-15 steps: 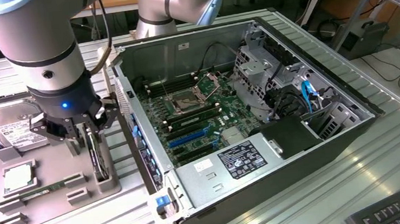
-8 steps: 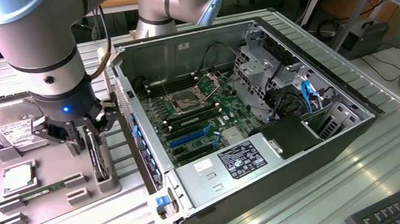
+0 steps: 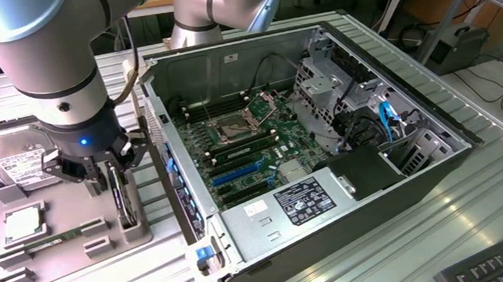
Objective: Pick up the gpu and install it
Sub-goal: 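Pick up the gpu and move the gpu toward the slot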
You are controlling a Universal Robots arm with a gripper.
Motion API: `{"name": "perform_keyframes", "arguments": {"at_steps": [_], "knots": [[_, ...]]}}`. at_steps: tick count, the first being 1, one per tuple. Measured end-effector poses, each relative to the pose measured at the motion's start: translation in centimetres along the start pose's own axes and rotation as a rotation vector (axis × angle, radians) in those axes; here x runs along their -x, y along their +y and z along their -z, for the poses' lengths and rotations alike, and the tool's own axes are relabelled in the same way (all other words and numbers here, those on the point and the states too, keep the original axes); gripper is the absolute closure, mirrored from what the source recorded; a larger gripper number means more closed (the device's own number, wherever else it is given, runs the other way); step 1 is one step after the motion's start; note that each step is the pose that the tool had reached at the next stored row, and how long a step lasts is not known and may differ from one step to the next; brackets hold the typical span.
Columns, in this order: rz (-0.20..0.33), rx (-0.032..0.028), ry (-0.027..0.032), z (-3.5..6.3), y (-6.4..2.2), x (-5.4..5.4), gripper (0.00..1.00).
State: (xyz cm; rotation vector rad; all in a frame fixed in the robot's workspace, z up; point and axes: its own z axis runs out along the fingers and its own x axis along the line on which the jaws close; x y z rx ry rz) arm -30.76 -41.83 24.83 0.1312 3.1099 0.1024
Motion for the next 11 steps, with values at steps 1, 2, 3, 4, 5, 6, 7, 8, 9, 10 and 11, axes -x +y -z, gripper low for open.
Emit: {"name": "perform_keyframes", "arguments": {"at_steps": [1,2,3,4,5,6,7,8,9,10,11], "knots": [[0.000,0.0001,-0.0004,-0.16,-0.01,-0.01,0.64],[0.000,0.0000,-0.0009,-0.30,-0.01,-0.02,0.64],[0.000,0.0001,-0.0014,-0.42,-0.02,-0.02,0.64],[0.000,0.0002,-0.0018,-0.50,-0.03,-0.02,0.64],[0.000,0.0000,-0.0017,-0.54,-0.03,-0.02,0.64],[0.000,-0.0001,-0.0017,-0.55,-0.03,-0.03,0.64],[0.000,-0.0001,-0.0016,-0.55,-0.03,-0.03,0.64],[0.000,0.0000,-0.0017,-0.56,-0.03,-0.02,0.64],[0.000,0.0001,-0.0018,-0.56,-0.03,-0.02,0.64],[0.000,0.0001,-0.0018,-0.56,-0.03,-0.02,0.65],[0.000,0.0000,-0.0017,-0.56,-0.03,-0.02,0.72]]}}
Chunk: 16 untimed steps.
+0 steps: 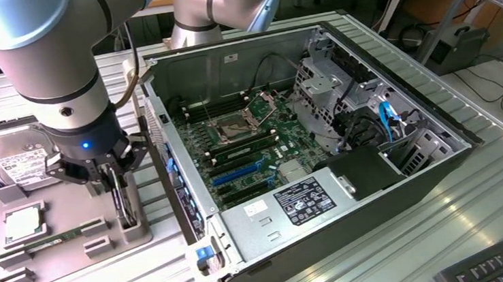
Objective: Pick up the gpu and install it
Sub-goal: 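Pick up the gpu and move the gpu toward the slot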
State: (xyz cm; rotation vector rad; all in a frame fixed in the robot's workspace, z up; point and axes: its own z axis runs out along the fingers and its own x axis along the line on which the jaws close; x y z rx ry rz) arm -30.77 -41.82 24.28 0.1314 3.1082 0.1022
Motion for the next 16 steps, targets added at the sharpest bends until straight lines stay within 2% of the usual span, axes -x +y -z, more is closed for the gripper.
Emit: {"name": "perform_keyframes", "arguments": {"at_steps": [9,16], "knots": [[0.007,0.0004,0.0003,-0.02,0.01,0.01,0.74],[0.064,0.0017,0.0042,-0.02,-0.01,0.25,0.74]]}}
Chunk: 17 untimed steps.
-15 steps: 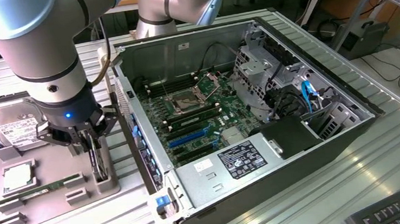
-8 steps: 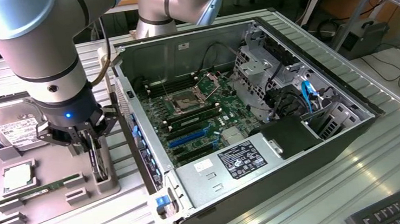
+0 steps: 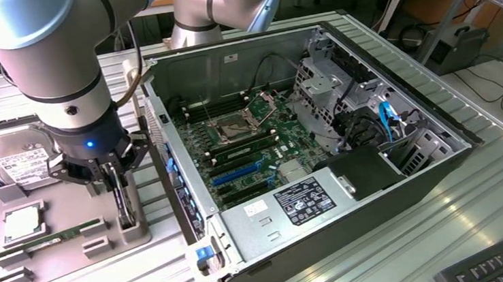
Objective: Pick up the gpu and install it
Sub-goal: 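Pick up the gpu and move the gpu toward the slot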
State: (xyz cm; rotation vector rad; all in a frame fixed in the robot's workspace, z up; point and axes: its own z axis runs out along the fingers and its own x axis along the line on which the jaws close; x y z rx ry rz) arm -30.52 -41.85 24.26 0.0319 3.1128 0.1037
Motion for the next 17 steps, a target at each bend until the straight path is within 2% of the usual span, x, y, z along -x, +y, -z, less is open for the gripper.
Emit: {"name": "perform_keyframes", "arguments": {"at_steps": [6,12,17], "knots": [[0.028,0.0008,0.0021,-0.01,-0.01,0.17,0.74],[0.029,0.0009,0.0021,0.00,-0.01,0.18,0.74],[0.029,0.0008,0.0021,0.68,0.04,0.20,0.74]]}}
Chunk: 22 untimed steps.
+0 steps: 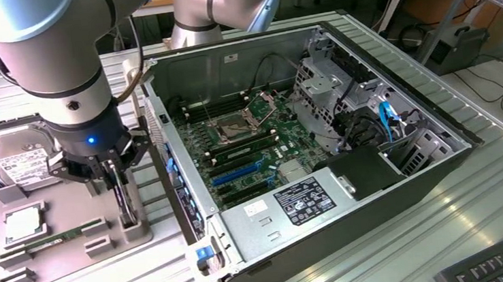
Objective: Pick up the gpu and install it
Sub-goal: 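Pick up the gpu and move the gpu toward the slot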
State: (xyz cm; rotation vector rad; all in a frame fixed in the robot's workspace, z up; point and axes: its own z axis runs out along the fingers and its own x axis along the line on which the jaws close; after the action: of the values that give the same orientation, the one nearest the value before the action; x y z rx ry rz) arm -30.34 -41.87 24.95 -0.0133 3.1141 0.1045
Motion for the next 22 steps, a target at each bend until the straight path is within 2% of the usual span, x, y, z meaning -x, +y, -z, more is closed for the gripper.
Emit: {"name": "perform_keyframes", "arguments": {"at_steps": [5,10,18,22], "knots": [[0.000,0.0000,0.0001,1.20,0.08,0.0,0.74],[0.000,-0.0001,0.0002,2.86,0.19,0.1,0.74],[0.000,-0.0001,0.0006,6.29,0.42,0.3,0.74],[0.000,0.0000,0.0020,8.44,0.56,0.6,0.74]]}}
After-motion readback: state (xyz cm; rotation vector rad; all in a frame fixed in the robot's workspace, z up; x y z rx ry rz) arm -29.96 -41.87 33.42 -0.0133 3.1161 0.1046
